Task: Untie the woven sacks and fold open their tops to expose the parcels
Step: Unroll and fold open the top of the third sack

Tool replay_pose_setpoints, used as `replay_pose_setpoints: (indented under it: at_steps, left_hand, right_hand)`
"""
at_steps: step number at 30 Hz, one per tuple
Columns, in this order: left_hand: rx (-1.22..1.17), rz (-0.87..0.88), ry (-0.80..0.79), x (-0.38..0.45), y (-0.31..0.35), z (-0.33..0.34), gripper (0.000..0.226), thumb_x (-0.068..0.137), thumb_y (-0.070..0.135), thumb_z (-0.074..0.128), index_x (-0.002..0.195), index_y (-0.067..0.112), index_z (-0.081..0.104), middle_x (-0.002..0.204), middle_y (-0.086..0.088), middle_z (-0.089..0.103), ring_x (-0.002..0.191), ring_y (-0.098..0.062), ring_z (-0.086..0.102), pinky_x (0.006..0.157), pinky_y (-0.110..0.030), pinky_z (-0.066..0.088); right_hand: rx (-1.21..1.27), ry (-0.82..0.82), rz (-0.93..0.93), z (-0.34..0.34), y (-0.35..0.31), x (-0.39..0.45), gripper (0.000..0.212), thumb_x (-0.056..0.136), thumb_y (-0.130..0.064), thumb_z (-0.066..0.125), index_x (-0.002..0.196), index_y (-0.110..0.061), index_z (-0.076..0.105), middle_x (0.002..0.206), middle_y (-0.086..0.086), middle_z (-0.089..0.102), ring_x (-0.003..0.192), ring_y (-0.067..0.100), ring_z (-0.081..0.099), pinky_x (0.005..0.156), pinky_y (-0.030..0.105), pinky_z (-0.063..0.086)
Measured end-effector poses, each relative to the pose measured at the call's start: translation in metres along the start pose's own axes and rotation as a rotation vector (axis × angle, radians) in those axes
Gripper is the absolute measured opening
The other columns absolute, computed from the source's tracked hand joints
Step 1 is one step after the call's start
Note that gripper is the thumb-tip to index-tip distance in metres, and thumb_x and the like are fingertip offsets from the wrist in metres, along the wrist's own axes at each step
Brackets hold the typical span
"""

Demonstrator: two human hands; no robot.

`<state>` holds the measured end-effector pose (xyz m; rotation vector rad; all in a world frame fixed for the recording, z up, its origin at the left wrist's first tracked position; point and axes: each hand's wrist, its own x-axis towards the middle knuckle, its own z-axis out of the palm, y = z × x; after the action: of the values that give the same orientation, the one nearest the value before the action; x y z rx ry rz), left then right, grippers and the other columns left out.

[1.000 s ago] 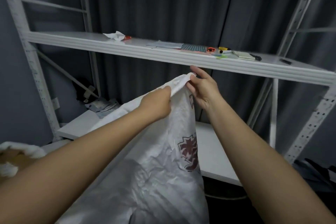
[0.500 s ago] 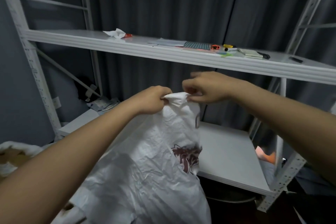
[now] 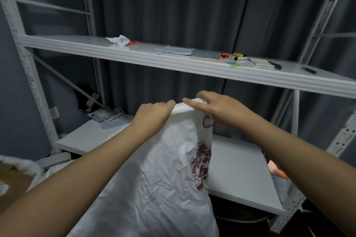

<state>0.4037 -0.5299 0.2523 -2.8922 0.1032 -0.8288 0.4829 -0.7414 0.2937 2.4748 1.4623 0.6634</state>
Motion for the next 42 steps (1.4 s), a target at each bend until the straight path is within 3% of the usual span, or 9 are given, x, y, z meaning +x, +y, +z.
replay_pose_setpoints:
  at_steps: [4, 8, 12, 19, 24, 27, 34, 39, 42]
  left_hand:
    - [-0.115, 0.158, -0.030, -0.002, -0.009, 0.009, 0.082, 0.074, 0.080, 0.008, 0.105, 0.016, 0.049, 0.090, -0.001, 0.065, 0.080, -0.027, 0.063, 0.056, -0.031, 0.033]
    - [-0.322, 0.159, 0.082, -0.005, -0.017, 0.008, 0.052, 0.089, 0.065, 0.023, 0.098, 0.021, 0.049, 0.076, 0.002, 0.062, 0.069, -0.023, 0.060, 0.051, -0.031, 0.029]
    - [-0.220, 0.246, 0.240, -0.010, -0.015, 0.006, 0.036, 0.092, 0.057, 0.025, 0.091, 0.027, 0.045, 0.076, 0.008, 0.058, 0.063, -0.017, 0.057, 0.044, -0.026, 0.027]
    - [-0.434, 0.010, -0.071, -0.016, -0.004, 0.007, 0.019, 0.097, 0.039, 0.041, 0.099, 0.025, 0.054, 0.092, 0.005, 0.063, 0.085, -0.021, 0.060, 0.068, -0.038, 0.048]
    - [-0.159, 0.103, 0.006, -0.017, -0.007, 0.009, 0.048, 0.088, 0.063, 0.033, 0.101, 0.021, 0.051, 0.084, 0.002, 0.062, 0.079, -0.023, 0.060, 0.056, -0.031, 0.035]
    - [-0.437, 0.084, -0.113, -0.024, -0.010, 0.000, 0.043, 0.089, 0.063, 0.035, 0.096, 0.024, 0.054, 0.070, 0.008, 0.054, 0.075, -0.018, 0.058, 0.058, -0.030, 0.035]
    - [-0.103, 0.338, 0.329, -0.032, -0.002, 0.014, 0.029, 0.092, 0.044, 0.039, 0.083, 0.021, 0.054, 0.061, 0.004, 0.056, 0.052, -0.017, 0.055, 0.037, -0.023, 0.029]
    - [-0.611, -0.018, -0.039, -0.039, -0.007, 0.009, 0.030, 0.092, 0.054, 0.045, 0.097, 0.027, 0.057, 0.075, 0.009, 0.060, 0.075, -0.013, 0.059, 0.064, -0.035, 0.047]
    - [-0.446, 0.106, 0.012, -0.042, -0.009, 0.017, 0.024, 0.096, 0.039, 0.044, 0.093, 0.019, 0.057, 0.078, 0.002, 0.064, 0.074, -0.023, 0.062, 0.057, -0.035, 0.047]
  right_hand:
    - [-0.146, 0.125, -0.114, 0.011, 0.004, -0.010, 0.084, 0.075, -0.009, 0.070, 0.148, -0.027, 0.032, 0.099, 0.009, 0.049, 0.077, 0.021, 0.050, 0.050, 0.027, 0.031]
    - [0.261, 0.052, 0.049, 0.003, -0.008, -0.014, 0.046, 0.101, -0.041, 0.034, 0.145, -0.026, 0.034, 0.115, -0.001, 0.053, 0.102, 0.015, 0.050, 0.082, 0.025, 0.038]
    - [0.554, 0.068, 0.112, -0.004, -0.009, -0.013, 0.005, 0.094, -0.027, 0.055, 0.098, -0.024, 0.053, 0.095, -0.011, 0.056, 0.087, 0.008, 0.053, 0.074, 0.031, 0.045]
    - [0.130, 0.143, -0.095, -0.007, -0.018, -0.013, 0.018, 0.075, -0.010, 0.061, 0.074, -0.014, 0.043, 0.084, 0.000, 0.047, 0.075, 0.017, 0.044, 0.053, 0.028, 0.030]
    - [0.317, -0.029, 0.070, 0.001, -0.024, -0.014, 0.013, 0.087, -0.004, 0.044, 0.081, -0.015, 0.038, 0.083, 0.000, 0.049, 0.072, 0.022, 0.048, 0.059, 0.033, 0.033]
    - [0.307, -0.032, 0.053, 0.006, -0.026, -0.019, 0.019, 0.084, -0.003, 0.047, 0.079, -0.016, 0.036, 0.081, -0.001, 0.046, 0.072, 0.020, 0.043, 0.061, 0.032, 0.031]
    - [0.622, -0.233, 0.158, -0.004, -0.038, -0.010, 0.029, 0.093, -0.039, 0.056, 0.119, -0.027, 0.056, 0.099, -0.005, 0.065, 0.085, 0.014, 0.057, 0.076, 0.032, 0.046]
    - [0.094, 0.143, 0.020, 0.015, -0.038, -0.021, 0.033, 0.087, -0.026, 0.038, 0.098, -0.017, 0.068, 0.065, 0.004, 0.064, 0.058, 0.027, 0.061, 0.050, 0.033, 0.047]
    - [0.249, -0.046, 0.087, 0.005, -0.046, -0.020, 0.036, 0.086, -0.039, 0.039, 0.107, -0.026, 0.066, 0.084, -0.004, 0.066, 0.080, 0.019, 0.063, 0.068, 0.033, 0.049]
